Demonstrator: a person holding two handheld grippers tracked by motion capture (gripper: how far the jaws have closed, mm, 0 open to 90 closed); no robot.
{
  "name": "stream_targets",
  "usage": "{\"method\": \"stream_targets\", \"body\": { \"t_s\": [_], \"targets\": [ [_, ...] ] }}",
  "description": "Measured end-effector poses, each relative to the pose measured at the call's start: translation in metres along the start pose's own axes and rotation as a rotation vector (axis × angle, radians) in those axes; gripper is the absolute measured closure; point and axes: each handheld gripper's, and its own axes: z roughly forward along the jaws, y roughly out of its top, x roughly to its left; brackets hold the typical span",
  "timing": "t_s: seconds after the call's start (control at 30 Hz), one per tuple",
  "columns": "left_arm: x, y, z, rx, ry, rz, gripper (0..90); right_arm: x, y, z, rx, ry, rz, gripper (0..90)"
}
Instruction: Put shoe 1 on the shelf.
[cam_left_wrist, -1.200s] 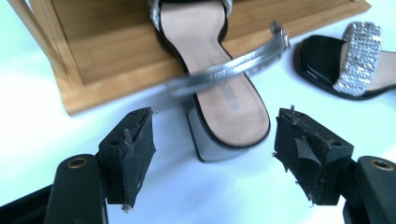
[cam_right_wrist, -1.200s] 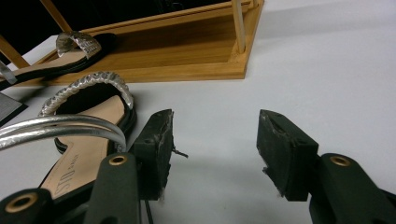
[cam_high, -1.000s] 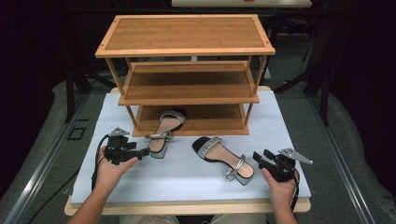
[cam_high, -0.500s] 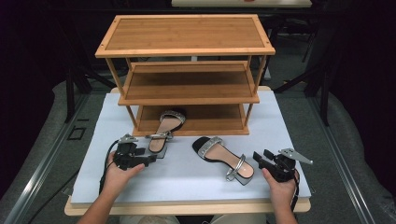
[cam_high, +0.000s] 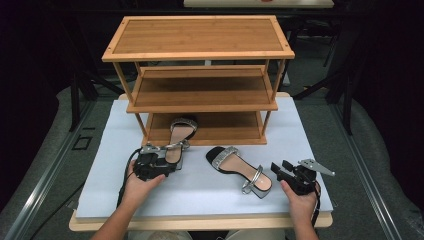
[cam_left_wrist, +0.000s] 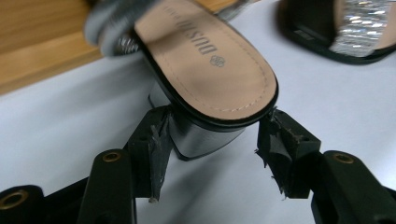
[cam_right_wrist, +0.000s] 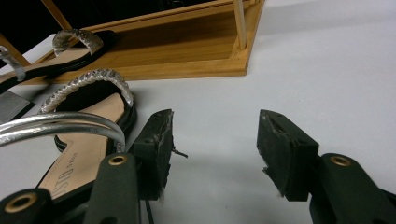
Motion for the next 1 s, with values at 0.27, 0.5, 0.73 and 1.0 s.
{"method": "stream_targets", "body": {
  "t_s": [0.27,0.5,0.73,1.0],
  "targets": [
    [-0.002,0.004,0.019,0.008,0.046,0.038,32.4,-0.001,-0.001,0.001,-0.005,0.003,0.004,45.3],
    [0.002,0.006,0.022,0.002,0.028,0.066,31.2,-0.002,-0.001,0.001,-0.006,0.004,0.012,45.3],
    [0.001,0.021,0.023,-0.009,0.025,0.058,31.4,-0.001,0.0,0.001,-0.001,0.005,0.009,45.3],
    [0.006,0.043,0.034,0.004,0.036,0.066,32.1,-0.001,-0.001,0.002,-0.012,0.008,0.013,45.3]
  ]
}}
